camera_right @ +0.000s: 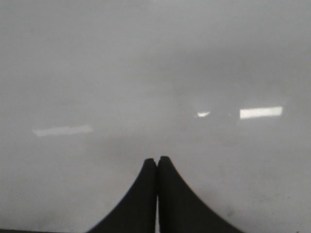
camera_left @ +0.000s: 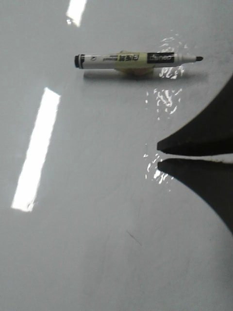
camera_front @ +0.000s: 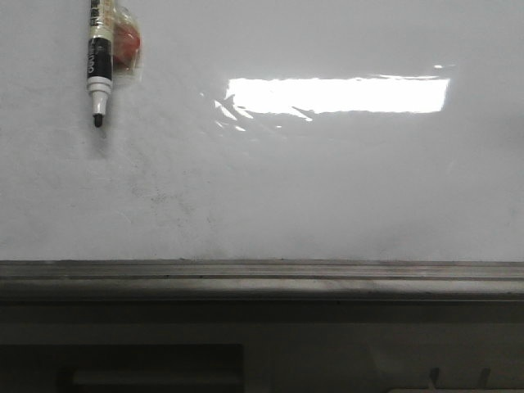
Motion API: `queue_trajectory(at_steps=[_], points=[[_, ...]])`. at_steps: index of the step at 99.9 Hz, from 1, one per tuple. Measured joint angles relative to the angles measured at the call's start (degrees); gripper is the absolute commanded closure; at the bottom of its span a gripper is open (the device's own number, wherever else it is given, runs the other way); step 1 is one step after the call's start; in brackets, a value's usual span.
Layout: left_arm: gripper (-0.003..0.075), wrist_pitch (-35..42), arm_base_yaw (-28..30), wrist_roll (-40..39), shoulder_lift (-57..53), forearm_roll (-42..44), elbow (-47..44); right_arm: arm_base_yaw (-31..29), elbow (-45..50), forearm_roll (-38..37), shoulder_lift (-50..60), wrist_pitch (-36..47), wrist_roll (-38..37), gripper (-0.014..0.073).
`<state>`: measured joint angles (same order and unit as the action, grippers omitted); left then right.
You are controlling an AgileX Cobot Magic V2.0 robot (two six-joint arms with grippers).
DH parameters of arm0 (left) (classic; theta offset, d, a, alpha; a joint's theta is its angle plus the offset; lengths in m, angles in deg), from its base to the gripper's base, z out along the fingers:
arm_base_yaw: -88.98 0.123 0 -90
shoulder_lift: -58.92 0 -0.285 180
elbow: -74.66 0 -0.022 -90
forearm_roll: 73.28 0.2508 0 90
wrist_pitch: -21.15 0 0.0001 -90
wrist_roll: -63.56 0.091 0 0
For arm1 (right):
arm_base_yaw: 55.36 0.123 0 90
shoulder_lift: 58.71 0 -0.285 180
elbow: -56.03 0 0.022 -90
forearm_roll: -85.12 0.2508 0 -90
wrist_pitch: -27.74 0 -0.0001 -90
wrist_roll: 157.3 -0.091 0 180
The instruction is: Write number 6 on whiteboard
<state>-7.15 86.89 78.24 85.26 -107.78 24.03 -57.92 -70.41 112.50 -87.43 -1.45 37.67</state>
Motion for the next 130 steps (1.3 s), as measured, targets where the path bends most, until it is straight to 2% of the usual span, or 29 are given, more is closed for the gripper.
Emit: queue_trajectory(at_steps=[8, 12, 16, 27, 32, 37, 48, 65, 73, 103, 130], points=[[0.0710, -3.3, -0.1, 4.1, 4.2, -2.4, 2.6, 0.0, -2.1, -0.2, -3.4, -1.9, 0.0, 0.0599], [0.0662, -4.1, -0.8, 6.3, 5.6, -4.6, 3.3, 0.0, -2.9, -0.3, -4.4, -2.5, 0.0, 0.0545], [0.0591, -4.7, -1.7, 9.3, 7.0, -7.5, 3.5, 0.0, -3.2, -0.4, -4.9, -3.3, 0.0, 0.0482], [0.0344, -5.1, -5.3, 16.4, 10.3, -14.7, 3.7, 0.0, -3.6, -0.4, -5.3, -4.5, 0.1, 0.0197], [0.0262, -5.1, -6.8, 18.2, 11.7, -17.0, 3.7, 0.0, -3.6, -0.4, -5.3, -4.7, 0.1, 0.0127], [0.0232, -5.0, -8.1, 19.9, 13.2, -19.3, 3.7, 0.0, -3.6, -0.4, -5.3, -4.8, 0.1, 0.0086], [0.0261, -3.7, -10.6, 25.4, 17.3, -24.9, 3.7, 0.0, -3.6, -0.4, -5.3, -4.9, 0.1, 0.0084], [0.0263, -0.5, -14.4, 38.5, 25.6, -38.3, 3.9, 0.0, -3.6, 0.0, -5.3, -4.9, 0.1, 0.0084], [0.0263, 0.7, -15.7, 42.4, 29.8, -41.6, 4.5, 0.0, -3.6, 0.1, -5.3, -4.9, 0.1, 0.0084], [0.0283, 1.9, -18.8, 47.4, 41.8, -44.6, 8.9, 0.0, -3.6, 0.2, -5.3, -4.9, 0.1, 0.0084], [0.0435, 0.5, -19.2, 48.9, 45.9, -45.3, 11.1, 0.0, -3.6, 0.2, -5.3, -4.9, 0.1, 0.0084]])
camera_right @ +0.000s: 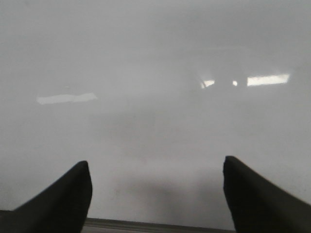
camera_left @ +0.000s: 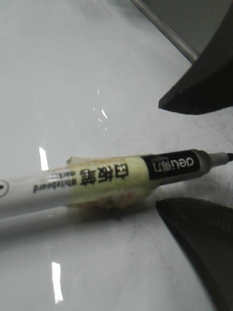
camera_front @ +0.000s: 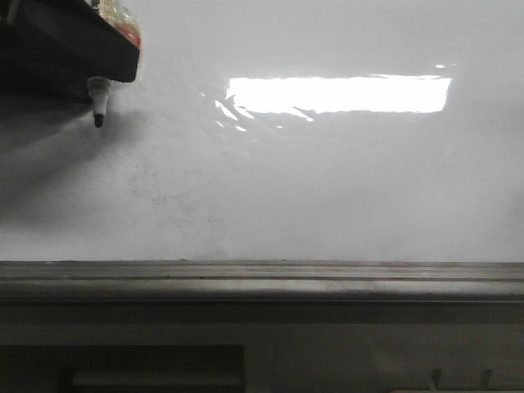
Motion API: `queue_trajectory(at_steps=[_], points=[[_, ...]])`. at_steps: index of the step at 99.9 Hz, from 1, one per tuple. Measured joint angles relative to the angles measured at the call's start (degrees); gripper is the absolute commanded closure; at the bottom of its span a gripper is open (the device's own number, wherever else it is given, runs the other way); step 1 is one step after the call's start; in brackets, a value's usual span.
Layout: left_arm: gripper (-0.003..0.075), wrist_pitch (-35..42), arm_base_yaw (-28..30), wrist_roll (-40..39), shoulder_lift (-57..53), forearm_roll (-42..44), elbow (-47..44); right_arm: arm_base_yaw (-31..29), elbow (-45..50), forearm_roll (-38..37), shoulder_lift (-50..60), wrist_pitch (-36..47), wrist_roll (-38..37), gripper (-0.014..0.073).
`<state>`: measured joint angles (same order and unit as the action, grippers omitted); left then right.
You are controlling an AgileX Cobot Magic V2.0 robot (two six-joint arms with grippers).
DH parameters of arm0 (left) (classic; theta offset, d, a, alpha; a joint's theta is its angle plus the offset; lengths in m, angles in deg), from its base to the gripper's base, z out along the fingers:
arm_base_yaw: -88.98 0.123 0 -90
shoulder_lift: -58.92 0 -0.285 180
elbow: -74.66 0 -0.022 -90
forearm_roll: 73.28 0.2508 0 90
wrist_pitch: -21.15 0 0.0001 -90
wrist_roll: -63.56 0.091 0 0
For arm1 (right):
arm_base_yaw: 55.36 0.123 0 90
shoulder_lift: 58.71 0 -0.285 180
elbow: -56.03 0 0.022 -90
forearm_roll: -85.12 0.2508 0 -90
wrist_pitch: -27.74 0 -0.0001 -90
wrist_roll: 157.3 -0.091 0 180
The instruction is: Write number 6 on whiteboard
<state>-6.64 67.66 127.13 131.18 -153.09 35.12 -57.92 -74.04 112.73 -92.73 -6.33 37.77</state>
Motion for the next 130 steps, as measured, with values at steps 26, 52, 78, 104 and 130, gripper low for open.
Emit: queue_trajectory(at_steps=[26, 52, 78, 104, 130], points=[[0.0741, 0.7, 0.0, 1.7, 1.0, 0.0, 0.2, 0.0, 0.0, 0.1, 0.0, 0.0, 0.1, 0.0084], [0.0741, -3.3, 0.0, 3.2, -1.8, 5.8, 0.4, 0.5, -0.3, 6.2, -0.6, -1.3, 6.0, 0.0085], [0.0741, -11.7, -4.8, 2.6, -5.4, 20.2, 1.5, 4.7, -6.8, 27.4, -13.2, -14.6, 24.9, 0.0085], [0.0741, -9.4, -15.8, -2.3, -5.5, 31.7, 1.5, 12.0, -21.1, 30.6, -31.4, -27.2, 27.7, 0.0085], [0.0741, -7.2, -18.8, -4.0, -5.5, 34.6, 1.5, 23.6, -31.5, 30.5, -44.1, -28.5, 27.9, 0.0085]])
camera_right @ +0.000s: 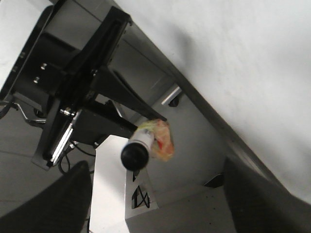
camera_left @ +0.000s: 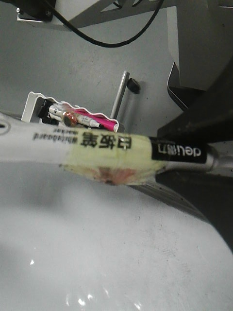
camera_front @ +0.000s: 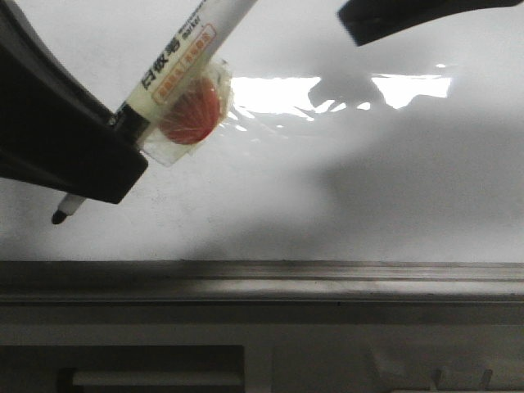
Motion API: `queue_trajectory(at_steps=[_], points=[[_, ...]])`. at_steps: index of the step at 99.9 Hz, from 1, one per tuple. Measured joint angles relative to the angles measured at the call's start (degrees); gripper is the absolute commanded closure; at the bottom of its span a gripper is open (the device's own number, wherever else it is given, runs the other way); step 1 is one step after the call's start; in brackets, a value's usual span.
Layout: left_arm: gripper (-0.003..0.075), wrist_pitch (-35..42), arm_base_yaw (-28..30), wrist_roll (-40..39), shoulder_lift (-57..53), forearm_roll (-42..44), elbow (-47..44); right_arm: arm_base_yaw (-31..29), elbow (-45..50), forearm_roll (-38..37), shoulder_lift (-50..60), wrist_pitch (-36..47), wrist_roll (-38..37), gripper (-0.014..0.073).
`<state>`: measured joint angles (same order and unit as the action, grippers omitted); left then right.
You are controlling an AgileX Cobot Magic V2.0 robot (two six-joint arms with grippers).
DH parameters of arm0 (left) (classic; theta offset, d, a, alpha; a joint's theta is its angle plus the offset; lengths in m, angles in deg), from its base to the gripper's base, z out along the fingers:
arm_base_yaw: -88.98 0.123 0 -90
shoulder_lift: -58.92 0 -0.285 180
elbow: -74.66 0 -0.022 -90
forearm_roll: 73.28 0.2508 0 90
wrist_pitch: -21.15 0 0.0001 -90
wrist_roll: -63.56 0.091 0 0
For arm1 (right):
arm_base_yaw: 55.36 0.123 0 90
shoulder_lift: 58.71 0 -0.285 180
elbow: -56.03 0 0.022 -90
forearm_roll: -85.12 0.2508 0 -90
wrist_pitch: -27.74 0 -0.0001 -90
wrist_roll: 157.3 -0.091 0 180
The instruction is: Write number 6 on whiteboard
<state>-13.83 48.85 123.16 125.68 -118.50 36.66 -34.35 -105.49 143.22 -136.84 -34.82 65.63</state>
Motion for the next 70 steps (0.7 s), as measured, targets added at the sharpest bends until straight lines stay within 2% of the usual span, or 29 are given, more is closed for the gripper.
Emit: queue_trajectory(at_steps=[26, 31, 45, 60, 70], points=[[0.0741, 1.1, 0.0, -0.3, 0.0, 0.6, 0.0, 6.0, -6.2, -1.3, -7.8, -0.1, -0.6, 0.0101], [0.0741, 1.3, 0.0, -0.3, 0.0, 0.6, 0.0, 6.6, -6.8, -1.3, -8.9, -0.3, -0.6, 0.0150], [0.0741, 1.6, 0.0, -0.3, 0.0, 0.6, 0.0, 7.9, -7.5, -1.8, -10.6, -0.9, -0.3, 0.0360], [0.0739, 1.8, 0.0, -0.3, 0.0, 0.6, 0.0, 8.1, -7.6, -2.4, -10.9, -1.0, 1.1, 0.0657], [0.0727, 1.8, 0.0, -0.9, 0.0, 0.6, 0.0, 8.1, -7.6, -3.7, -11.0, -0.5, 1.7, 0.0658]])
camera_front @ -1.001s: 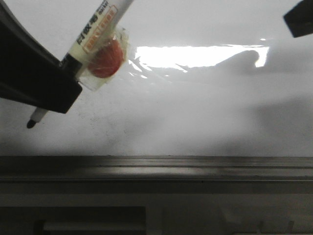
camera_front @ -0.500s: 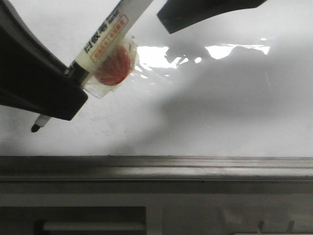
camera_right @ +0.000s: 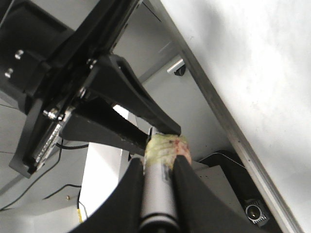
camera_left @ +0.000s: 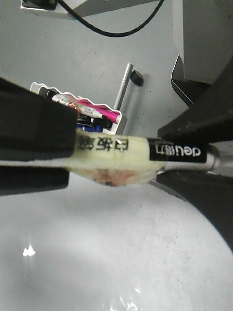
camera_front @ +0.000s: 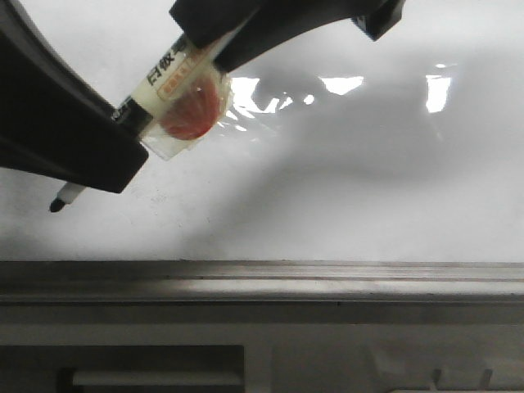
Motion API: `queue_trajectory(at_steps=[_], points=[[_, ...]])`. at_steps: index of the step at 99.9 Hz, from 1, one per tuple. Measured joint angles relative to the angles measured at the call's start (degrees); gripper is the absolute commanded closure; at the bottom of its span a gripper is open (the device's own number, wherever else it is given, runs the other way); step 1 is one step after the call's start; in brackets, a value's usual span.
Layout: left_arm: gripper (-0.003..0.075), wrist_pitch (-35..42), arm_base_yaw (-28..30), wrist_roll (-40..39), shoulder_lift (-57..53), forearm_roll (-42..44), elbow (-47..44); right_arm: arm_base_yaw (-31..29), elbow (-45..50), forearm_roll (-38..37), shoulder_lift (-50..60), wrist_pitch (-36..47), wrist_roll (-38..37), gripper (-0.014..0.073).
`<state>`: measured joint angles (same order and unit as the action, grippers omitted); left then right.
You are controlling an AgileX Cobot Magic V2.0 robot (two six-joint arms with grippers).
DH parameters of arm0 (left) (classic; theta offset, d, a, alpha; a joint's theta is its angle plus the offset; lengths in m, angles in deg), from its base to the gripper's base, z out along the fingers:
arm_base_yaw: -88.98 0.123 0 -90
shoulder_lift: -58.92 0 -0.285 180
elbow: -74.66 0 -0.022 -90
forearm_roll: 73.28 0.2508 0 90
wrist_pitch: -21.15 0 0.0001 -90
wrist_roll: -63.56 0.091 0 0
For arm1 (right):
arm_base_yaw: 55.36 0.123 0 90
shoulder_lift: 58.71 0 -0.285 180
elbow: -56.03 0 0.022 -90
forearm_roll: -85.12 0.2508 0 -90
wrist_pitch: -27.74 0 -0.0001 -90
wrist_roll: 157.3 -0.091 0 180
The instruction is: Write number 6 on whiteboard
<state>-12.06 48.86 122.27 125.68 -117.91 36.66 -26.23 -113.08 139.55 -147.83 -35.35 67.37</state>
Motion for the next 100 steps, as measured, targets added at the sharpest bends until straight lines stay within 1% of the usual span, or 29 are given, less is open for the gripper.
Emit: queue_trajectory(at_steps=[4, 11, 15, 16, 18, 19, 20, 21, 25, 26, 27, 30, 33, 36, 44, 54, 65, 81, 93, 100], points=[[0.0701, 0.0, 0.0, -0.1, 0.0, 0.0, 0.0, 0.0, 0.0, 0.0, 0.0, 0.0, 0.5, 0.0658], [0.0594, 0.0, 0.0, -0.1, 0.0, 0.0, 0.0, 0.0, 0.0, 0.0, 0.0, 0.0, 1.1, 0.0654], [0.0498, 0.0, 0.0, -0.1, 0.0, 0.1, 0.0, 0.0, 0.0, 0.0, 0.0, 0.0, 1.2, 0.0641], [0.0463, 0.0, 0.0, 0.0, 0.0, 0.1, 0.0, 0.0, 0.0, 0.0, 0.0, 0.0, 1.2, 0.0638], [0.0426, 0.1, 0.0, 0.0, 0.0, 0.1, 0.0, 0.0, 0.0, 0.3, 0.0, 0.0, 1.2, 0.0636], [0.0371, 0.3, 0.0, 0.0, 0.0, 0.1, 0.0, 0.0, 0.0, 0.3, 0.0, -0.1, 1.2, 0.0636], [0.0371, 0.4, 0.0, 0.0, 0.0, 0.1, 0.0, 0.0, 0.0, 0.4, 0.0, -0.1, 1.2, 0.0637], [0.0335, 0.6, 0.0, 0.0, 0.0, 0.1, 0.1, 0.0, 0.0, 0.4, 0.0, -0.1, 1.2, 0.0637], [0.0255, 1.0, 0.0, 0.0, 0.0, 0.1, 0.1, 0.1, 0.0, 0.4, 0.0, -0.4, 1.3, 0.0637], [0.0216, 1.2, 0.0, 0.0, 0.0, 0.0, 0.1, 0.1, 0.0, 0.4, 0.0, -0.4, 1.3, 0.0637], [0.0216, 1.3, 0.0, -0.1, 0.0, 0.0, 0.1, 0.1, 0.0, 0.4, 0.0, -0.4, 1.3, 0.0637], [0.0174, 1.6, 0.0, -0.2, 0.0, -0.1, 0.1, 0.1, 0.0, 0.3, 0.0, -0.4, 1.3, 0.0637], [0.0159, 2.0, 0.0, -0.2, -0.1, -0.3, 0.1, 0.1, 0.0, 0.0, 0.1, -0.4, 1.3, 0.0637], [0.0159, 2.1, 0.1, -0.3, -0.4, -0.7, 0.1, 0.1, 0.2, -0.4, 0.6, -0.1, 1.3, 0.0637], [0.0188, 2.3, 1.2, -0.9, -1.9, -1.1, 0.1, 0.1, 1.9, -1.7, 2.9, 2.0, 1.3, 0.0637], [0.0218, 2.3, 4.6, -2.2, -5.1, -1.4, 0.1, 0.1, 6.6, -2.5, 8.5, 9.0, 1.3, 0.0637], [0.0241, 2.4, 10.4, -3.2, -10.0, -2.0, 0.1, 0.1, 13.9, -2.6, 17.2, 17.5, 1.3, 0.0637], [0.0247, 4.8, 19.2, -3.5, -17.5, -4.7, -2.3, 0.1, 23.3, -2.6, 28.7, 29.1, 1.4, 0.0637], [0.0247, 7.7, 24.8, -3.6, -21.8, -7.8, -5.3, 0.1, 27.2, -2.6, 34.0, 36.7, 1.5, 0.0637], [0.0247, 8.5, 26.8, -3.6, -23.3, -9.0, -6.6, 0.1, 28.0, -2.6, 35.3, 40.4, 1.5, 0.0637]])
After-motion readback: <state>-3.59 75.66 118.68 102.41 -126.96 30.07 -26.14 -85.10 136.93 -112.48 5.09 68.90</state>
